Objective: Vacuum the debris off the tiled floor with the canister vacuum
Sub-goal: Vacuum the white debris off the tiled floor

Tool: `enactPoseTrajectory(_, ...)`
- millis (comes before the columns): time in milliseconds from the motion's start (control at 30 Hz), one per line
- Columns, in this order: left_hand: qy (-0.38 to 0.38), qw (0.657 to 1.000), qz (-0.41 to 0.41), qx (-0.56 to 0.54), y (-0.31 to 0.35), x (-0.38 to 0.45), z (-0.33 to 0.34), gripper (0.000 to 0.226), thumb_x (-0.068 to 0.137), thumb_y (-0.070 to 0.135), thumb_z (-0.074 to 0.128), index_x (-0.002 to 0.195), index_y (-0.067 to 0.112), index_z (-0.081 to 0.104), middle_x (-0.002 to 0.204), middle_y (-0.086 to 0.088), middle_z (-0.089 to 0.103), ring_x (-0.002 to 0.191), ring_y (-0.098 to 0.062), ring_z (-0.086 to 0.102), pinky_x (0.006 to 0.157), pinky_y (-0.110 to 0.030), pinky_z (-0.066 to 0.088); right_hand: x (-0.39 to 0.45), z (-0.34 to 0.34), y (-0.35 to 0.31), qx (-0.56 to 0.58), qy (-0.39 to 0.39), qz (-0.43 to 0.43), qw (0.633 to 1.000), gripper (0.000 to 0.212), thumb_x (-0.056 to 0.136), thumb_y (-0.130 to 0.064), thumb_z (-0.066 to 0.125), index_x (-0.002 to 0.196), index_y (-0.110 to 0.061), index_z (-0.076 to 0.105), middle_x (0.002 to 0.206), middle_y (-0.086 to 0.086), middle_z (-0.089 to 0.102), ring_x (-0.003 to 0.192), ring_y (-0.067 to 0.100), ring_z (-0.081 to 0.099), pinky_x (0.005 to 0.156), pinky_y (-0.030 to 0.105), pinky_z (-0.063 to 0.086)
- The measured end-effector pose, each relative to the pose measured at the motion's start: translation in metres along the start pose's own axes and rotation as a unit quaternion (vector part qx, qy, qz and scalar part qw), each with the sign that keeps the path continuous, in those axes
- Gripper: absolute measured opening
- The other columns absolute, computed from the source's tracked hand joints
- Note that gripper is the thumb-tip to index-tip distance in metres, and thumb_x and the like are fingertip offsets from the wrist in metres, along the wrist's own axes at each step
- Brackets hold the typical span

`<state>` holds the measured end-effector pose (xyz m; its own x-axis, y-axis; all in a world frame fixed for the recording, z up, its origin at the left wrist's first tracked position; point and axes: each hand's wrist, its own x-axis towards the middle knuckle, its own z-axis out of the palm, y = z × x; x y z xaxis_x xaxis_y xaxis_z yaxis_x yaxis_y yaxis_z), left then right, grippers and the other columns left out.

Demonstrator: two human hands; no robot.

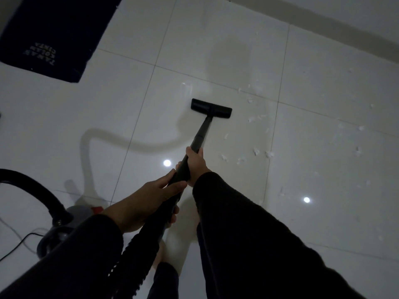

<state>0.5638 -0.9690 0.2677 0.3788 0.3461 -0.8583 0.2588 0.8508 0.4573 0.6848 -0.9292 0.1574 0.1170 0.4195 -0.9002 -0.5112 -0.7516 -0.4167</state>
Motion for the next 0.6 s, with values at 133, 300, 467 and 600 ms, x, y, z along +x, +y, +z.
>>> enactPoseTrajectory(133, -0.017, 1.000, 0.003, 0.018, -0.024, -0.026, -0.010, 0.046, 0.094, 0.035, 0.051, 0.137, 0.044, 0.037, 0.073, -0.014, 0.056, 0.052, -0.018, 0.059, 0.046, -0.026, 0.048, -0.024, 0.004, 0.031, 0.015, 0.006, 0.002, 1.000, 0.056, 0.100, -0.026, 0.046, 0.150, -0.035, 0.022, 0.091, 0.008, 0.046, 0.063, 0.017, 0.050, 0.058, 0.031, 0.050)
enactPoseTrajectory(300, 0.002, 1.000, 0.007, 0.030, -0.059, -0.058, -0.017, 0.048, 0.093, 0.033, 0.052, 0.138, 0.044, 0.036, 0.072, -0.014, 0.056, 0.050, -0.017, 0.058, 0.044, -0.025, 0.047, -0.053, 0.009, 0.073, 0.021, 0.002, 0.013, 1.000, 0.053, 0.101, -0.027, 0.046, 0.149, -0.034, 0.024, 0.092, 0.008, 0.047, 0.066, 0.018, 0.050, 0.061, 0.032, 0.051)
enactPoseTrajectory(467, 0.008, 1.000, 0.006, 0.019, -0.100, -0.078, -0.021, 0.054, 0.092, 0.033, 0.055, 0.139, 0.047, 0.033, 0.073, -0.016, 0.056, 0.052, -0.020, 0.058, 0.047, -0.028, 0.047, -0.073, 0.008, 0.113, 0.015, -0.010, 0.015, 1.000, 0.057, 0.100, -0.027, 0.047, 0.150, -0.036, 0.021, 0.097, 0.007, 0.049, 0.070, 0.018, 0.051, 0.065, 0.032, 0.051)
enactPoseTrajectory(600, 0.006, 0.999, 0.019, 0.026, -0.126, -0.081, -0.012, 0.053, 0.093, 0.033, 0.053, 0.140, 0.046, 0.033, 0.079, -0.010, 0.057, 0.054, -0.016, 0.059, 0.047, -0.026, 0.048, -0.075, -0.005, 0.135, 0.000, -0.003, 0.013, 1.000, 0.058, 0.101, -0.028, 0.046, 0.151, -0.036, 0.020, 0.091, 0.007, 0.049, 0.067, 0.019, 0.050, 0.065, 0.033, 0.050)
